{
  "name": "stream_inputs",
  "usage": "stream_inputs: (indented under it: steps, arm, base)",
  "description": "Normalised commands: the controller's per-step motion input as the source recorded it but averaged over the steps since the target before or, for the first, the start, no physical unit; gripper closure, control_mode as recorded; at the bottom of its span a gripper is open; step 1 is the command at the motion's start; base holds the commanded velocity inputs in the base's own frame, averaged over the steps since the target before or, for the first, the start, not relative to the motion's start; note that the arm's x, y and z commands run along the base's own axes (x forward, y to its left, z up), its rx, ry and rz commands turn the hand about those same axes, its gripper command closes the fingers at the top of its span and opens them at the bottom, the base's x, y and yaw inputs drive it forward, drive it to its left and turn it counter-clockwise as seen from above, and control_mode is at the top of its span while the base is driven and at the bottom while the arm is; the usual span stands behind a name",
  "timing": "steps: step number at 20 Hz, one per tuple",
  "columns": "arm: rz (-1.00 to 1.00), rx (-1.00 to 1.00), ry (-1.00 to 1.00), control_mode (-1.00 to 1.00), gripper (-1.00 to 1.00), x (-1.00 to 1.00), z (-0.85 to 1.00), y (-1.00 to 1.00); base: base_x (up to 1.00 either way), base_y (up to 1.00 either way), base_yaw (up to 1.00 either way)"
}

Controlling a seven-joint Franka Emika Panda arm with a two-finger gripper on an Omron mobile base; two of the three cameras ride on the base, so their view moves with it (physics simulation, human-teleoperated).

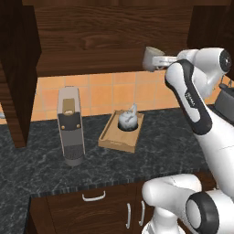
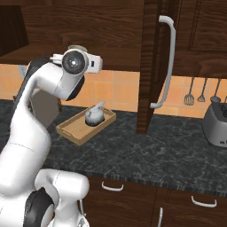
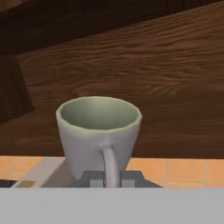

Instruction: Pick the kettle from the counter and place it on the tray. Then pick the mug from the cabinet and place it on the tray. Then close the cabinet doors.

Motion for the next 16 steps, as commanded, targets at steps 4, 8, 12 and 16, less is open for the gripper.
stream_inputs:
  steps: [4,8,12,16]
  arm:
    - [0.04,-0.01,-0.02,-1.00,1.00,-1.00,-0.33,0.33]
    - [0.04,-0.10,0.00,-1.00,1.00,-0.83,-0.62,0.40]
    - [0.13,-0.10,0.07,-1.00,1.00,-0.37,-0.90,0.42]
    - [0.10,-0.03,0.03,-1.00,1.00,0.02,-0.93,0.45]
  base:
    - [0.00,0.00,0.00]
    - [0.00,0.00,0.00]
    - [0.00,0.00,0.00]
    - [0.00,0.00,0.00]
